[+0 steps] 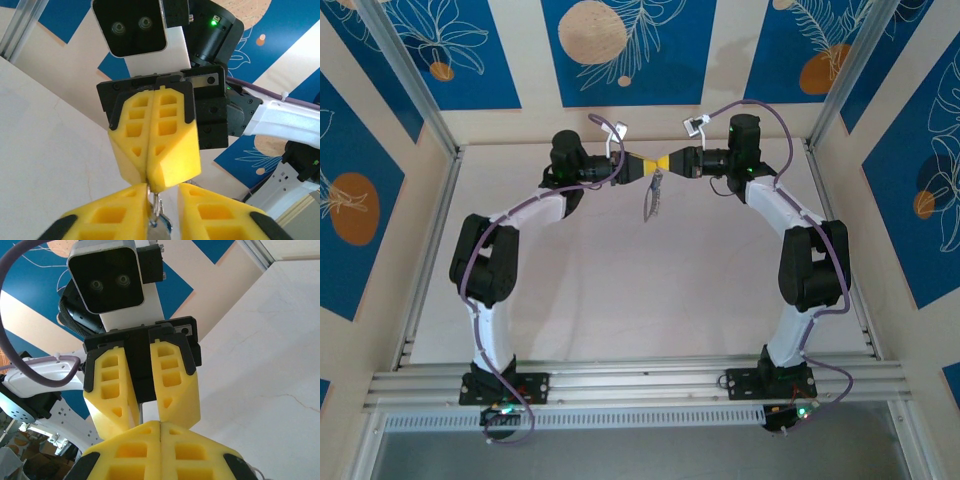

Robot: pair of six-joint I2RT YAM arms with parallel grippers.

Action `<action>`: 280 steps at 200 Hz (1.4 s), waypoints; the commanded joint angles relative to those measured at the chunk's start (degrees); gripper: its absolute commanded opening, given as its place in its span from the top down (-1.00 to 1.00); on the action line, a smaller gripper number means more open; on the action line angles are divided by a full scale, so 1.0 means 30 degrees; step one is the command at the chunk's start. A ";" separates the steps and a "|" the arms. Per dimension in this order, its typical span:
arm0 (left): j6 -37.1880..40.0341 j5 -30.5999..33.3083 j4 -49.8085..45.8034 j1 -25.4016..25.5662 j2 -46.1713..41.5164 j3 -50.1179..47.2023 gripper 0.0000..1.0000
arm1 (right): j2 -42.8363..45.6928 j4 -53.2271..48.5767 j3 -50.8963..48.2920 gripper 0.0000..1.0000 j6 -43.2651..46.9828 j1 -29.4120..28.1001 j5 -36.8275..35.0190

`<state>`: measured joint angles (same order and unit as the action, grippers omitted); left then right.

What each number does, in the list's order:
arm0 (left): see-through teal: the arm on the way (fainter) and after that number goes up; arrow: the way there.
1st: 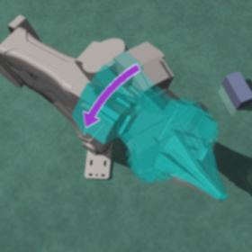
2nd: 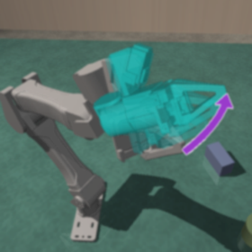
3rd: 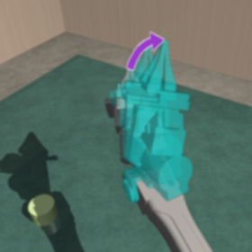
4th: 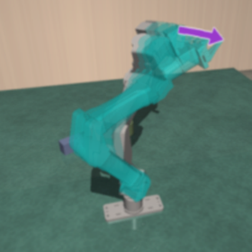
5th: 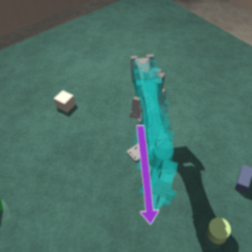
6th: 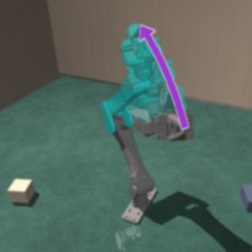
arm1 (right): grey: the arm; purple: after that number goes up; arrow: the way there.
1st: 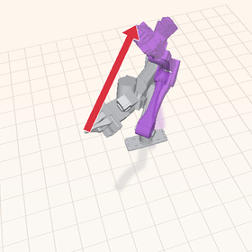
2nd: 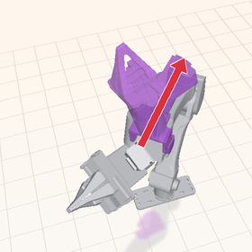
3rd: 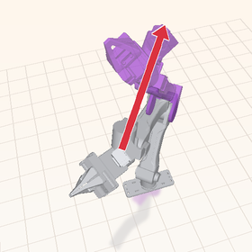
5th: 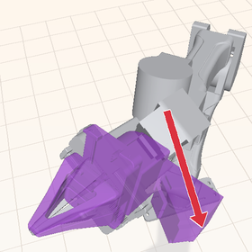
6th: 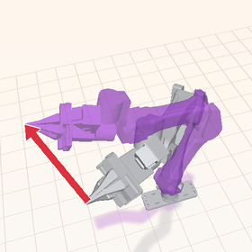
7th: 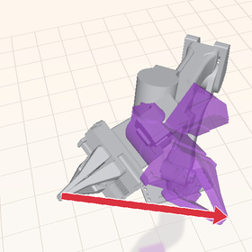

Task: Put the keys on the keyring

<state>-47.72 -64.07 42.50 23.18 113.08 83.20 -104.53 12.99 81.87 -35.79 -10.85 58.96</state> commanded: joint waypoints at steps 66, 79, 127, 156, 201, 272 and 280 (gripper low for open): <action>-0.0474 -0.1320 0.1884 0.0416 0.0334 0.0179 0.73 | -0.0532 0.0382 0.0535 1.00 -0.0459 0.0015 0.0063; -0.0498 -0.1601 0.1828 0.0509 0.0354 0.0296 0.90 | -0.0573 0.0420 0.0566 1.00 -0.0495 -0.0015 0.0052; -0.0202 -0.1339 0.1488 0.0660 0.0176 0.0152 1.00 | -0.0664 0.0975 0.0759 1.00 -0.1378 -0.0067 0.0041; -0.0139 0.0077 0.1355 0.0682 -0.0340 -0.0322 1.00 | 0.0384 0.1477 -0.0013 0.49 -0.2286 0.0433 -0.0879; 0.0878 0.1990 0.0151 0.0957 -0.1977 -0.1408 1.00 | 0.3555 0.2145 -0.3167 0.23 -0.3583 0.1566 -0.3855; 0.0599 0.3080 -0.0259 0.1158 -0.3689 -0.2828 1.00 | 0.8046 0.3515 -0.8706 0.18 -0.1946 0.0166 -0.7875; 0.0502 0.3005 -0.0243 0.1172 -0.3748 -0.2860 1.00 | 0.8249 0.3680 -0.8938 0.18 -0.1728 0.0032 -0.7857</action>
<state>-45.95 -55.81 40.93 26.17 104.22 75.61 -82.83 21.89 57.43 -44.51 -9.41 39.00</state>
